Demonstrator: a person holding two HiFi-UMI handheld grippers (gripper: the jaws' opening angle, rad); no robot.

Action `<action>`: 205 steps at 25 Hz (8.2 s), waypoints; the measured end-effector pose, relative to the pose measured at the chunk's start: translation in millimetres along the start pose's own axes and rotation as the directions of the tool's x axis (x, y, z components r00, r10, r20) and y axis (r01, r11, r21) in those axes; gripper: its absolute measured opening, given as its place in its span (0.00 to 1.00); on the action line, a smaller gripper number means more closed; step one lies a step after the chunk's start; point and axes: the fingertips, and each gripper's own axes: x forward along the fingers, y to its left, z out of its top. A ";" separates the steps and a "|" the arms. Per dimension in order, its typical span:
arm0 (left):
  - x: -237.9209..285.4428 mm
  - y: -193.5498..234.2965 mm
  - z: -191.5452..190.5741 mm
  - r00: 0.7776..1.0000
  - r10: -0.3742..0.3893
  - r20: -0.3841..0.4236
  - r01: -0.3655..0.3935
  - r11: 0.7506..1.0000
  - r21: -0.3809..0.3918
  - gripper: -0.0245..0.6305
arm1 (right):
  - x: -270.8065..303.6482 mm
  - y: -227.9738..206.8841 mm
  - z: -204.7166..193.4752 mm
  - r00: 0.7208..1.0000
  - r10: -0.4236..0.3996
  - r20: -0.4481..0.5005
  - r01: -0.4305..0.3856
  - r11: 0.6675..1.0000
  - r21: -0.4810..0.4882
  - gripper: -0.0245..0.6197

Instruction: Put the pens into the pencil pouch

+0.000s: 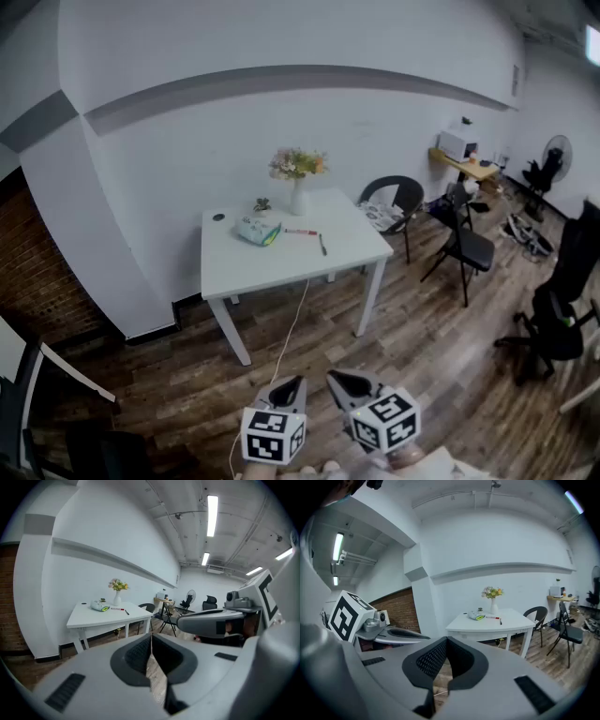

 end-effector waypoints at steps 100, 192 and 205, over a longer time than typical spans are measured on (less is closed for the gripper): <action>409.7 337.9 210.0 0.986 0.157 -0.047 -0.160 0.985 -0.063 0.23 | 458.8 -333.4 160.5 0.982 0.154 -0.112 -0.149 0.988 0.051 0.21; 427.1 378.4 287.9 0.986 -0.153 0.061 0.165 0.924 -0.345 0.08 | 527.6 -369.7 165.3 0.960 0.151 -0.235 -0.145 0.988 0.045 0.21; 413.0 405.4 265.5 0.981 -0.132 0.140 0.187 0.830 -0.525 0.08 | 537.5 -362.3 154.5 0.939 0.170 -0.300 -0.200 0.977 -0.071 0.21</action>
